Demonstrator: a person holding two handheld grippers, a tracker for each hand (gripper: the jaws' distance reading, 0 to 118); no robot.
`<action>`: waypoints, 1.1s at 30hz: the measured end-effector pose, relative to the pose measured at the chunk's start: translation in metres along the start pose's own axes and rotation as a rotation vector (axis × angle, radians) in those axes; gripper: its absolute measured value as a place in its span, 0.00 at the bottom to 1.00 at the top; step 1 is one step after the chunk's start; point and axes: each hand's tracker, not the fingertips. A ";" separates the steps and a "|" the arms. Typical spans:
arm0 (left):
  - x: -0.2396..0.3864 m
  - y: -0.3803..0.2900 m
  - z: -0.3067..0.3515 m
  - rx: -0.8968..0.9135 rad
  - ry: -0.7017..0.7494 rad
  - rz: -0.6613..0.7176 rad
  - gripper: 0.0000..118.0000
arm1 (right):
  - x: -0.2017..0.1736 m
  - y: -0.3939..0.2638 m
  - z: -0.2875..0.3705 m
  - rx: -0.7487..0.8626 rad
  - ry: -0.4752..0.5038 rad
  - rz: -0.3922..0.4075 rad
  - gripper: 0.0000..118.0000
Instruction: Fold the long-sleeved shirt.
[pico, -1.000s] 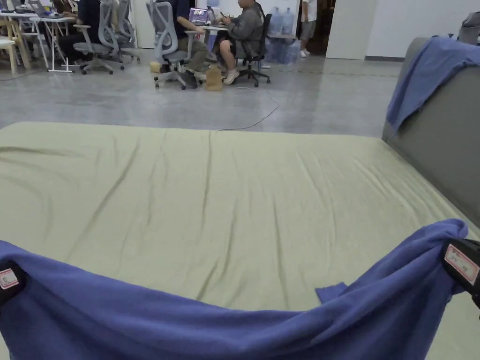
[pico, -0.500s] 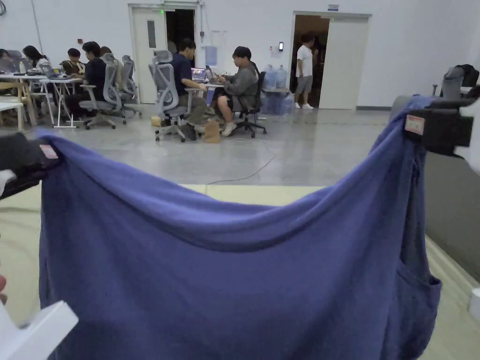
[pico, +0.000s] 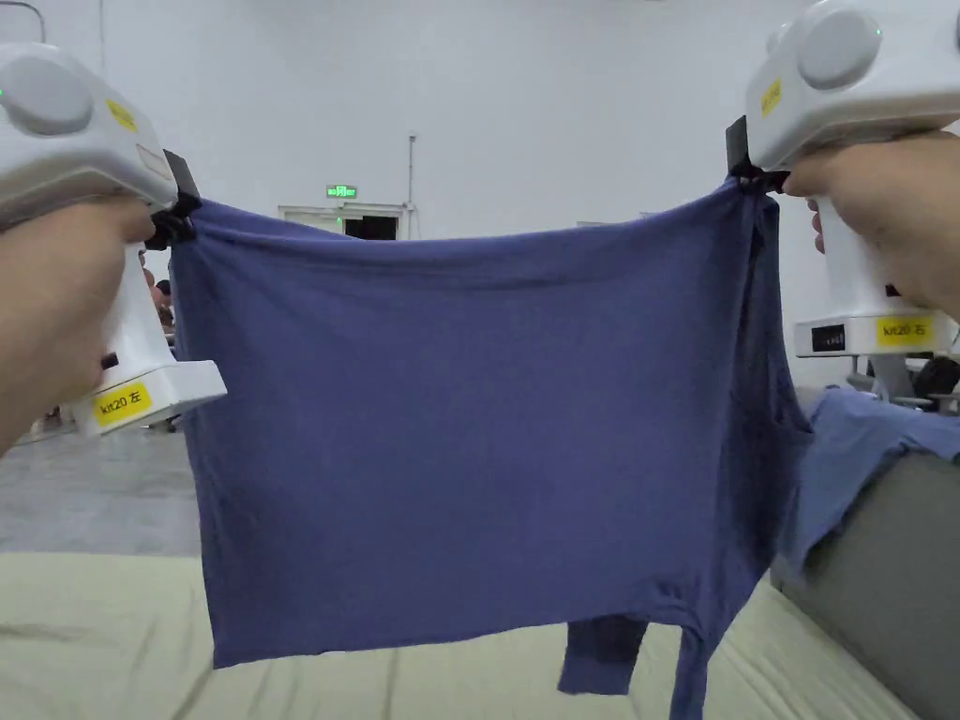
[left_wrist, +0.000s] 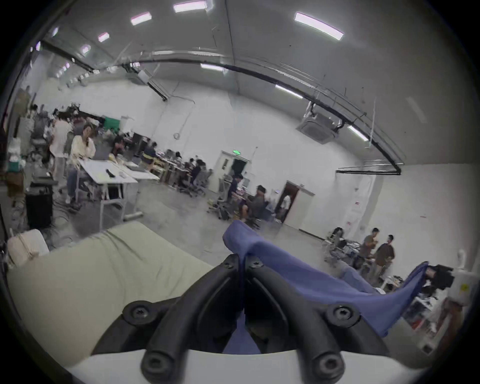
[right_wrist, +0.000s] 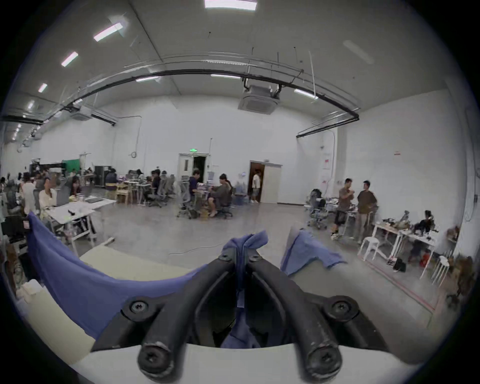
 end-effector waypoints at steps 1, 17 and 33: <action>0.003 0.007 -0.010 -0.010 -0.015 -0.009 0.00 | -0.002 0.010 -0.010 0.007 -0.012 0.007 0.00; -0.032 -0.109 -0.147 -0.144 0.025 -0.206 0.00 | -0.035 -0.165 -0.160 -0.283 -0.029 0.077 0.00; -0.174 -0.454 -0.138 -0.773 0.078 -0.285 0.00 | -0.073 -0.559 -0.155 -0.887 0.039 0.072 0.00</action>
